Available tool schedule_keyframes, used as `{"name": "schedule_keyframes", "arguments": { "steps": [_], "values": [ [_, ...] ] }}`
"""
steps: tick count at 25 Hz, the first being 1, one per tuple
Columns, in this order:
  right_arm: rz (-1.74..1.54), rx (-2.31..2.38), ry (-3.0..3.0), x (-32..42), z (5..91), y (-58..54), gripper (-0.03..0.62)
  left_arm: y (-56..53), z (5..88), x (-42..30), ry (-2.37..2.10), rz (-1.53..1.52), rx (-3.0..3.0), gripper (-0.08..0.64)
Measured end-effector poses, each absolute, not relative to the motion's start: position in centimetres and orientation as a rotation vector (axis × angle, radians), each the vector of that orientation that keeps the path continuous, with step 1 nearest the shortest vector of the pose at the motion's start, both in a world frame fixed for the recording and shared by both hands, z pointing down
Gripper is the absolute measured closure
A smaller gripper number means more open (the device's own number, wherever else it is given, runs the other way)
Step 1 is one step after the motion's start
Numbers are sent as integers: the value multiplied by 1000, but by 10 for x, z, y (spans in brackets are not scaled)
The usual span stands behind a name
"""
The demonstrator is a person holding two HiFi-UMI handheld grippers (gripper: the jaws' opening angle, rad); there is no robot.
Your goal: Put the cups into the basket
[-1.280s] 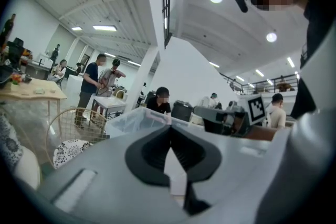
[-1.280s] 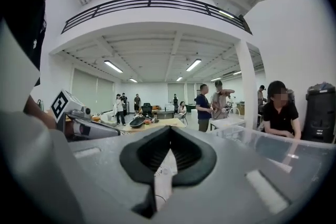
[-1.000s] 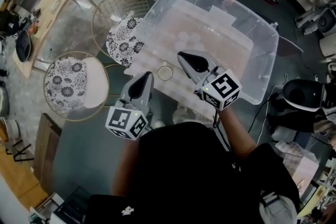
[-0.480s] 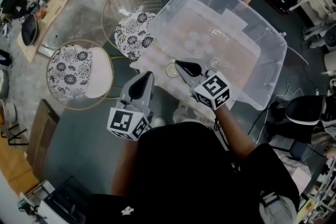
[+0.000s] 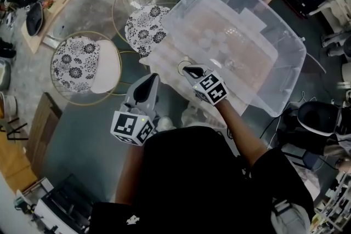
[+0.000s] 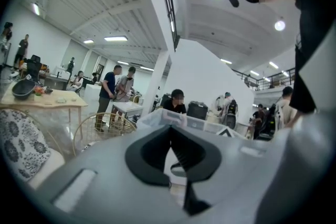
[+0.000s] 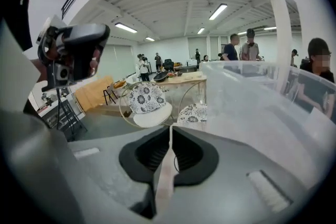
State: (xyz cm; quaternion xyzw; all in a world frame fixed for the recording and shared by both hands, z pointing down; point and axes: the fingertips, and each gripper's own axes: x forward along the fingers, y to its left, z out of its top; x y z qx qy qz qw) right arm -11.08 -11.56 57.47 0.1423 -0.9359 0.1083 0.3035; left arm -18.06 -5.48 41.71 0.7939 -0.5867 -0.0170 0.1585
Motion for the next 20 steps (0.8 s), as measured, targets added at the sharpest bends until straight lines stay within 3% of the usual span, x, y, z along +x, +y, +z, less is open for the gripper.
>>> {"name": "schedule_keyframes", "arguments": {
  "steps": [10,20],
  "values": [
    [265,238,-2239,-112,663,-106,479,-46,429,-187,-1718,-11,2206,555],
    [20,80,-2020,-121,711,-103,468,-37,438,-189,-1744,-13,2152,555]
  ]
}}
